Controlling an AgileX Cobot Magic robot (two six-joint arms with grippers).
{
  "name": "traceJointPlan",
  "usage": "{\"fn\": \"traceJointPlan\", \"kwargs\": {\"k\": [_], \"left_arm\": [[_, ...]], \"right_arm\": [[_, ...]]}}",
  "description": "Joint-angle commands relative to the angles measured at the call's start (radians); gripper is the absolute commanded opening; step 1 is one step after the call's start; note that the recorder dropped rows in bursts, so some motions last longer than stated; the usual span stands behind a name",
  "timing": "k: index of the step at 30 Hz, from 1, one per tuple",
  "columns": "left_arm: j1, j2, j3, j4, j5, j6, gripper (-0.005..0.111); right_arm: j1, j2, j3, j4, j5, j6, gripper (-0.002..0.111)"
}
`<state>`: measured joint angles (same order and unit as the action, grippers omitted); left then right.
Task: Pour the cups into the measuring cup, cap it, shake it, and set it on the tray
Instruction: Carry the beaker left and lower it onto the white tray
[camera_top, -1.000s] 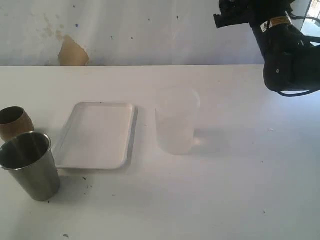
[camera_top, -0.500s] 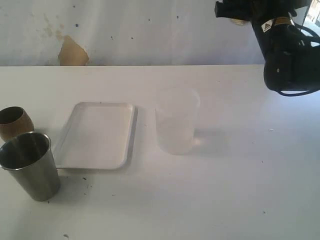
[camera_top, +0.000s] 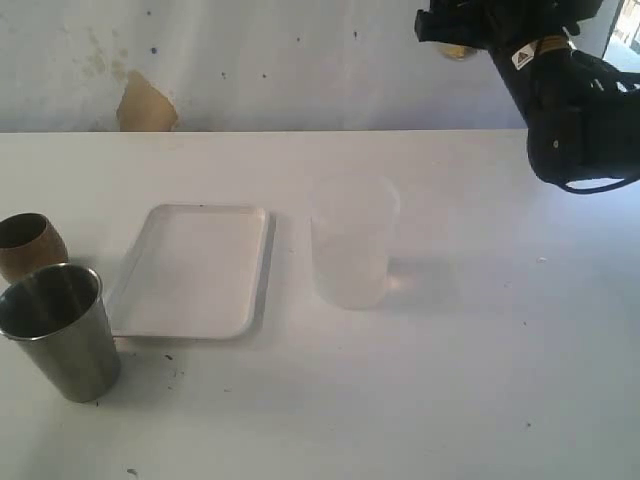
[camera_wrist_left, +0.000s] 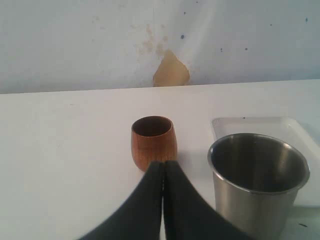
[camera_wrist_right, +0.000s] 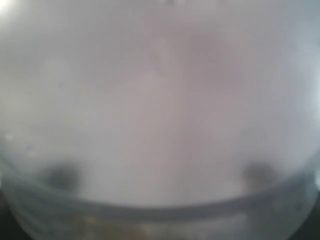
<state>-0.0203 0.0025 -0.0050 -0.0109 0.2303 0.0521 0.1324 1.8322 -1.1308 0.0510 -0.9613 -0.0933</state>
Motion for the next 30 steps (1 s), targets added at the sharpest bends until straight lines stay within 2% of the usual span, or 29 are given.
{"fn": "traceJointPlan", "kwargs": {"k": [1,9,15,25,30], "left_arm": [[-0.002,-0.003,0.005,0.004,0.002,-0.002,0.001],[-0.002,-0.003,0.005,0.004,0.002,-0.002,0.001],[-0.002,-0.003,0.005,0.004,0.002,-0.002,0.001],[-0.002,-0.003,0.005,0.004,0.002,-0.002,0.001],[-0.002,-0.003,0.005,0.004,0.002,-0.002,0.001]], "right_arm": [[0.026,-0.006,-0.056,-0.162,-0.035,0.245,0.0],[0.201,-0.005,-0.181,-0.333,0.112,0.397,0.0],[0.32,0.006,-0.187,-0.393,0.245,0.457,0.0],[0.486,0.131,-0.187,-0.406,0.268,0.454,0.0],[0.524,0.212,-0.187,-0.415,0.293,0.456,0.0]]}}
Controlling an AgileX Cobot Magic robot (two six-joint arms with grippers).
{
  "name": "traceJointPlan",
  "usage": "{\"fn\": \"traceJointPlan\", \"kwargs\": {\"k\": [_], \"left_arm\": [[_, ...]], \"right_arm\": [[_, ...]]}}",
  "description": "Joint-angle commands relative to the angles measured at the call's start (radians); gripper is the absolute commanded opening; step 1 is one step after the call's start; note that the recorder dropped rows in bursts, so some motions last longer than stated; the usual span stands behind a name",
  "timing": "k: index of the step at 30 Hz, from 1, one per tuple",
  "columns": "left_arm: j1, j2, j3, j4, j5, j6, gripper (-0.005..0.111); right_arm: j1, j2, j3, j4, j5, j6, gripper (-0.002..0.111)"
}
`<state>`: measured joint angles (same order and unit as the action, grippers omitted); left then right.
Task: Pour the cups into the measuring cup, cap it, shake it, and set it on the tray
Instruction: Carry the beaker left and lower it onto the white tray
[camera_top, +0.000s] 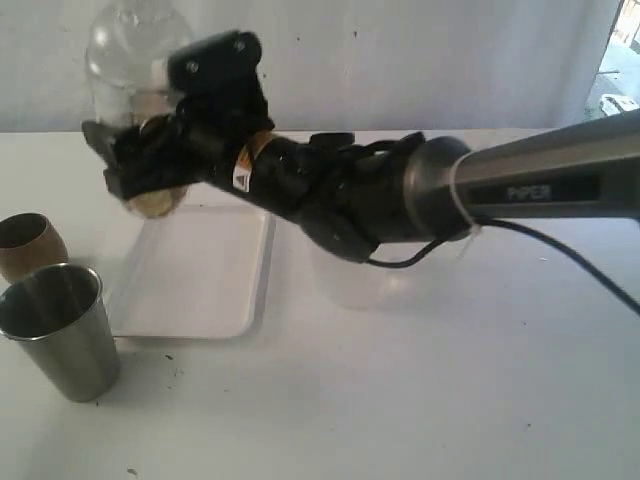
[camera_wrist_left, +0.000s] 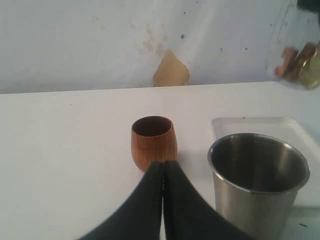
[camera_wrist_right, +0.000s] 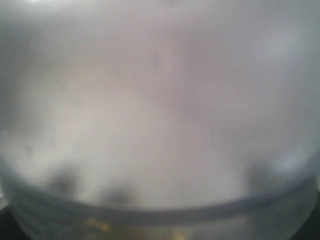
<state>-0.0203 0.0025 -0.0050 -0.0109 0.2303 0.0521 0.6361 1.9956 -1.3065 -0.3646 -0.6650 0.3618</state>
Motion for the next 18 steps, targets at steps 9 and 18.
{"fn": "traceJointPlan", "kwargs": {"k": [9,18], "left_arm": [[-0.002,-0.003,0.005,0.004,0.002,-0.002,0.001],[-0.002,-0.003,0.005,0.004,0.002,-0.002,0.001]], "right_arm": [[0.015,0.118,-0.011,0.102,0.015,-0.097,0.0],[0.009,0.214,-0.011,0.14,-0.016,-0.133,0.0]]}}
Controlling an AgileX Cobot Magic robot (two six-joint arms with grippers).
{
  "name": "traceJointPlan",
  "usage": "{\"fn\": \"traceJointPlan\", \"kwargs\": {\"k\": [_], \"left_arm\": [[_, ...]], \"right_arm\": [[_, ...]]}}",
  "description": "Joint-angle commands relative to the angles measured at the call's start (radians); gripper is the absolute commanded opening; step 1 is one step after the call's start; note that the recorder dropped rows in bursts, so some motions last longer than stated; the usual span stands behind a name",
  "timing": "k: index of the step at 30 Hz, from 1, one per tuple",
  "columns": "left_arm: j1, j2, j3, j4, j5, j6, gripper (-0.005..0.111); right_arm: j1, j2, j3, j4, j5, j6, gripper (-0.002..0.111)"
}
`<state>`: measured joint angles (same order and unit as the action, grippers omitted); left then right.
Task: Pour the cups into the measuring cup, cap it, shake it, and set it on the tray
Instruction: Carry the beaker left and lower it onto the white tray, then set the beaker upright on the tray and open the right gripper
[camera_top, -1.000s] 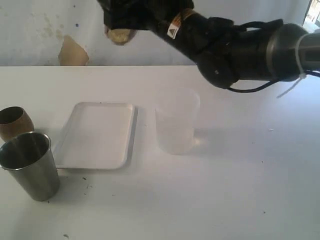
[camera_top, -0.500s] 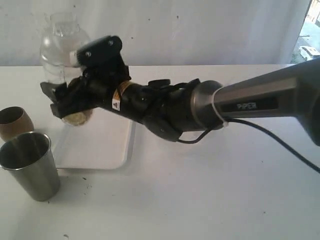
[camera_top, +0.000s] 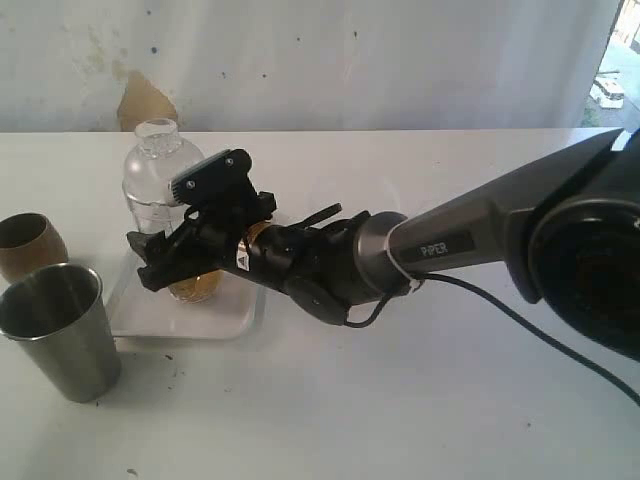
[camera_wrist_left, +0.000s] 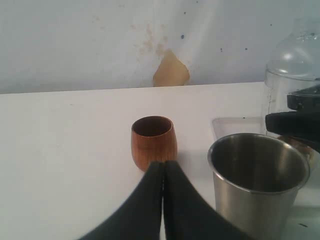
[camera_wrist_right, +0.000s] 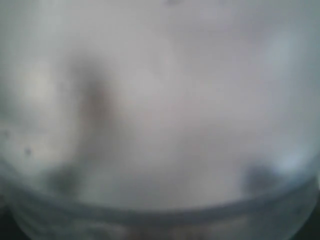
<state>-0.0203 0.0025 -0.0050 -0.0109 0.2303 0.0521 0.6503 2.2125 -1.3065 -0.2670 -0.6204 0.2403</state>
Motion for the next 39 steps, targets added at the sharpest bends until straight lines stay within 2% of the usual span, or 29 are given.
{"fn": "traceJointPlan", "kwargs": {"k": [1,39], "left_arm": [[-0.002,-0.003,0.005,0.004,0.002,-0.002,0.001],[-0.002,-0.003,0.005,0.004,0.002,-0.002,0.001]], "right_arm": [[-0.006,-0.002,-0.011,0.061,-0.061,-0.012,0.0],[-0.003,-0.002,-0.011,0.085,-0.068,0.008,0.0]]}}
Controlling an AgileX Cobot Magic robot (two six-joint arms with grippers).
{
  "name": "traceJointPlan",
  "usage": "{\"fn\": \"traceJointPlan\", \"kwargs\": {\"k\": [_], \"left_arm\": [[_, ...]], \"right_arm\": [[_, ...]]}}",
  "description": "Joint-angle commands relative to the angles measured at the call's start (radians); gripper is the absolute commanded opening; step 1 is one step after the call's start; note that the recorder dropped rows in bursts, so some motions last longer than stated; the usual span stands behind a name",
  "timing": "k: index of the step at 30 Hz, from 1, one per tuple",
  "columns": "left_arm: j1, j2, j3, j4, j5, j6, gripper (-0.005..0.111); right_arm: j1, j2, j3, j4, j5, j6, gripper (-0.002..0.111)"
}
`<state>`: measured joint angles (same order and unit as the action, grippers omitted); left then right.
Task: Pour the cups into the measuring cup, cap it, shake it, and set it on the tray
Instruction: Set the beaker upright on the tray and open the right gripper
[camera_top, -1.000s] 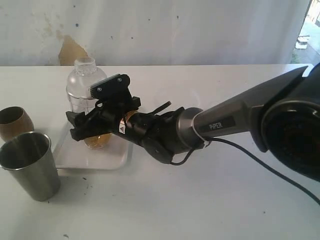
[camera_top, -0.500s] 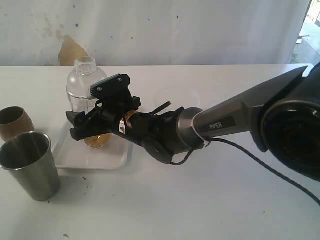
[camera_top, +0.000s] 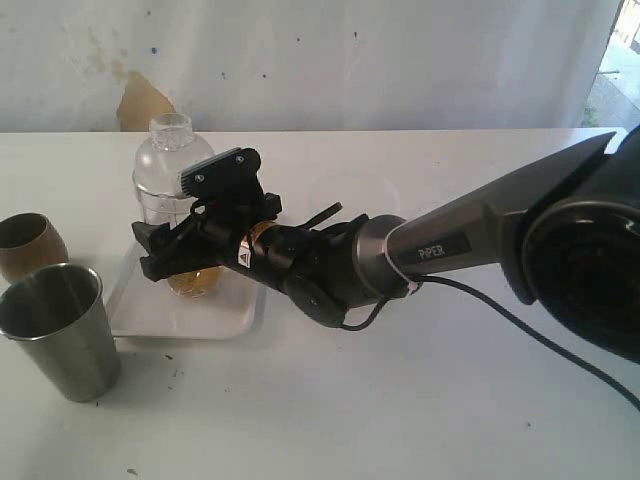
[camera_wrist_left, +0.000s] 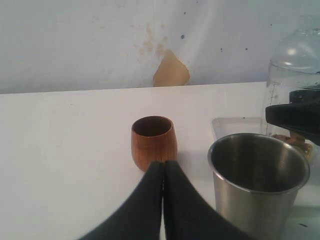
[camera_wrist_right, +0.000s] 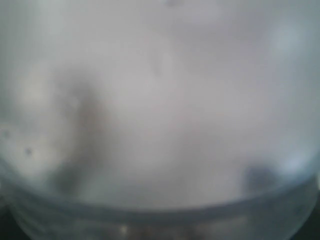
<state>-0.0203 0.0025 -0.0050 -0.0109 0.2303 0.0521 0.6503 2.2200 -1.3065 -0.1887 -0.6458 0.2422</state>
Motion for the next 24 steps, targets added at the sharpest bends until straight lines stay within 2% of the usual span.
{"fn": "traceJointPlan", "kwargs": {"k": [1,7,9,12,14,16,18,21,24], "left_arm": [[-0.002,-0.003,0.005,0.004,0.002,-0.002,0.001],[-0.002,-0.003,0.005,0.004,0.002,-0.002,0.001],[-0.002,-0.003,0.005,0.004,0.002,-0.002,0.001],[-0.002,-0.003,0.005,0.004,0.002,-0.002,0.001],[-0.002,-0.003,0.005,0.004,0.002,-0.002,0.001],[-0.002,-0.003,0.005,0.004,0.002,-0.002,0.001],[-0.002,-0.003,0.005,0.004,0.002,-0.002,0.001],[-0.002,-0.003,0.005,0.004,0.002,-0.002,0.001],[-0.002,-0.003,0.005,0.004,0.002,-0.002,0.001]], "right_arm": [[-0.003,-0.01,-0.011,0.006,-0.042,0.006,0.0],[-0.003,-0.01,-0.011,0.004,-0.036,0.006,0.0],[-0.003,-0.01,-0.011,-0.011,-0.028,0.006,0.004],[-0.003,-0.01,-0.011,-0.043,-0.011,0.001,0.025],[-0.003,-0.01,-0.011,-0.065,-0.003,-0.005,0.046],[-0.003,-0.01,-0.011,-0.078,-0.003,-0.005,0.073],[-0.003,-0.01,-0.011,-0.078,-0.003,-0.007,0.091],[-0.003,-0.01,-0.011,-0.078,0.009,-0.014,0.105],[-0.003,-0.01,-0.011,-0.078,0.009,-0.016,0.105]]}}
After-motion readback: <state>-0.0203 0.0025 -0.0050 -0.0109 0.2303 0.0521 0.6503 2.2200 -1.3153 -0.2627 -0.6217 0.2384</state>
